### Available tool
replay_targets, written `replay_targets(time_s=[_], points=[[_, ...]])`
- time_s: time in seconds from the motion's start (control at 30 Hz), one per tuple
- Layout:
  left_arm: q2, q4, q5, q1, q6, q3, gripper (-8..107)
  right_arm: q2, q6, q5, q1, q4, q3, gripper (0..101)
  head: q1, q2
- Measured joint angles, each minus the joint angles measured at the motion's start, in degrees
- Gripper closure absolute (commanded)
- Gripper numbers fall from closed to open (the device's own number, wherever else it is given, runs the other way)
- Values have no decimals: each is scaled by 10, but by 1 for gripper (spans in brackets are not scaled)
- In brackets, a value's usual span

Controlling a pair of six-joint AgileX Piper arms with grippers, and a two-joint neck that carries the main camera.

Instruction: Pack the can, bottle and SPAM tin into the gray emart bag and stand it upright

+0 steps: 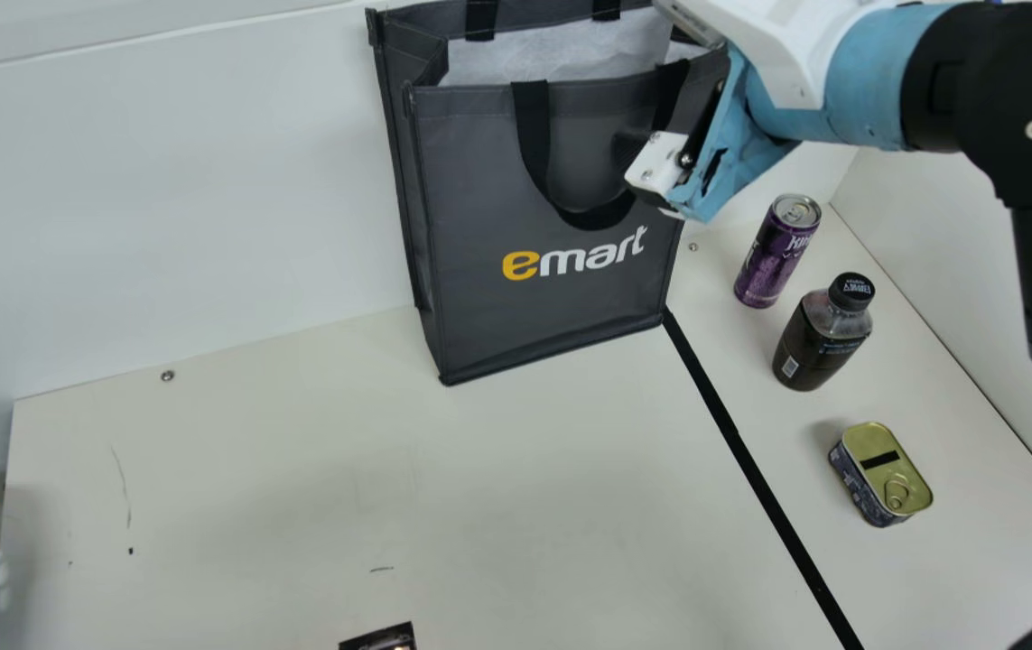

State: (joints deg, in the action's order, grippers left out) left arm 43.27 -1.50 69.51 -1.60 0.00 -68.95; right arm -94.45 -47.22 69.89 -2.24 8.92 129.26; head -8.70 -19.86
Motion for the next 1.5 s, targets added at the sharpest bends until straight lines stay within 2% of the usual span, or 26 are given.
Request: replay_targets(time_s=[0.2, 0.53, 1.0, 1.47, 1.5], points=[[0, 0, 0, 0, 0, 0, 9, -31, -31, 1, 4, 10, 28, 6, 0, -1], [0, 0, 0, 0, 0, 0, 9, -77, -71, -1, 9, 32, 52, 6, 0, 0], [0, 0, 0, 0, 0, 0, 9, -127, -106, 0, 17, 57, 50, 6, 0, 0], [0, 0, 0, 0, 0, 0, 9, -148, -122, -1, 20, 74, 35, 100, 0, 0], [0, 0, 0, 0, 0, 0, 9, -148, -124, -1, 20, 75, 34, 101, 0, 0]])
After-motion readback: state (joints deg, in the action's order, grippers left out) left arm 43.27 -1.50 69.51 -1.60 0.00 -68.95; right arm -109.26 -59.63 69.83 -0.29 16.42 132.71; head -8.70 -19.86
